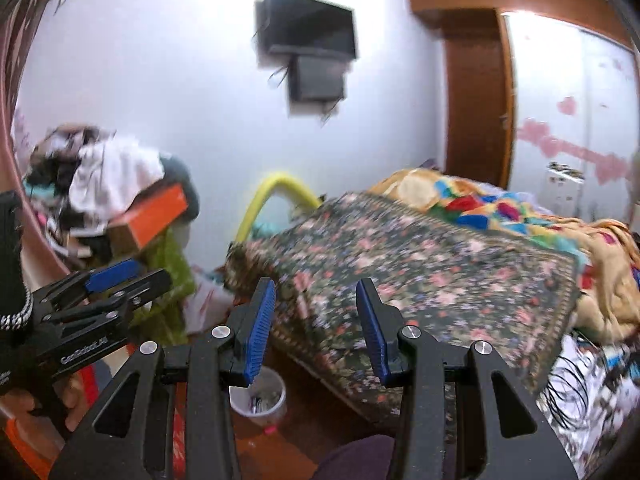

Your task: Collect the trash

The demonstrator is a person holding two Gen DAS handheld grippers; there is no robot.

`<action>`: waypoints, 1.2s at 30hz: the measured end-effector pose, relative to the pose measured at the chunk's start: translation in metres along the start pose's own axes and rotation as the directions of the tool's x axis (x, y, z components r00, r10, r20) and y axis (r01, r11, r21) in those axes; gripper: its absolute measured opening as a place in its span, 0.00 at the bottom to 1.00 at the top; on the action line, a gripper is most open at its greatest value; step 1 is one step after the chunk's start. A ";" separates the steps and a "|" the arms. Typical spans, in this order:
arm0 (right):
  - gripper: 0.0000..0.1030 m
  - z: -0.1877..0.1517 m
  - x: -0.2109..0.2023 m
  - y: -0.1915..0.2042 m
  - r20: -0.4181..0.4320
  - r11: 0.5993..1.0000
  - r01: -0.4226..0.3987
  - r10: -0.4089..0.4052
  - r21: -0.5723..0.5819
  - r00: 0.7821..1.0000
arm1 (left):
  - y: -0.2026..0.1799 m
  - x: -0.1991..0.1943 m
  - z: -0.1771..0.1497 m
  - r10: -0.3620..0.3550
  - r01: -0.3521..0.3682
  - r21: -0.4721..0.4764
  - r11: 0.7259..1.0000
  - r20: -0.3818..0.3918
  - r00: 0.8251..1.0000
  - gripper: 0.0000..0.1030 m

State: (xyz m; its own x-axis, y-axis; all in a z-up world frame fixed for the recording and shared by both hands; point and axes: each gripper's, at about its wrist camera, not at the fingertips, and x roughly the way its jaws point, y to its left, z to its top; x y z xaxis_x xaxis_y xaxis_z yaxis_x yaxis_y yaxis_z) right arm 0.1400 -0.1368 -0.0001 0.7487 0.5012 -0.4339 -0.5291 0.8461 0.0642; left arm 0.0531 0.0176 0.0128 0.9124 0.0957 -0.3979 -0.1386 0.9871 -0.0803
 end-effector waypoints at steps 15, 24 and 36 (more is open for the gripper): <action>1.00 -0.038 -0.071 -0.004 0.137 0.988 0.137 -0.146 0.075 0.980 | -0.019 -0.053 -0.031 -0.040 0.038 0.027 0.999 0.070 0.997 0.96; 1.00 -0.045 -0.079 -0.007 0.125 0.982 0.162 -0.174 0.098 0.977 | -0.018 -0.051 -0.037 -0.031 0.029 0.026 0.999 0.055 0.998 0.97; 1.00 -0.048 -0.080 -0.006 0.099 0.978 0.181 -0.191 0.103 0.977 | -0.022 -0.044 -0.041 -0.043 0.042 0.036 0.998 0.023 0.999 0.97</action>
State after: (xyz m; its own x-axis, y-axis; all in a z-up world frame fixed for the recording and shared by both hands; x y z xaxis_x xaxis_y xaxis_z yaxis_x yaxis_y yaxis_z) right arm 0.0641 -0.1912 -0.0091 0.8716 0.3457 -0.3475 -0.3411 0.9369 0.0767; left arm 0.0000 -0.0136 -0.0056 0.9260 0.0565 -0.3733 -0.0865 0.9942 -0.0640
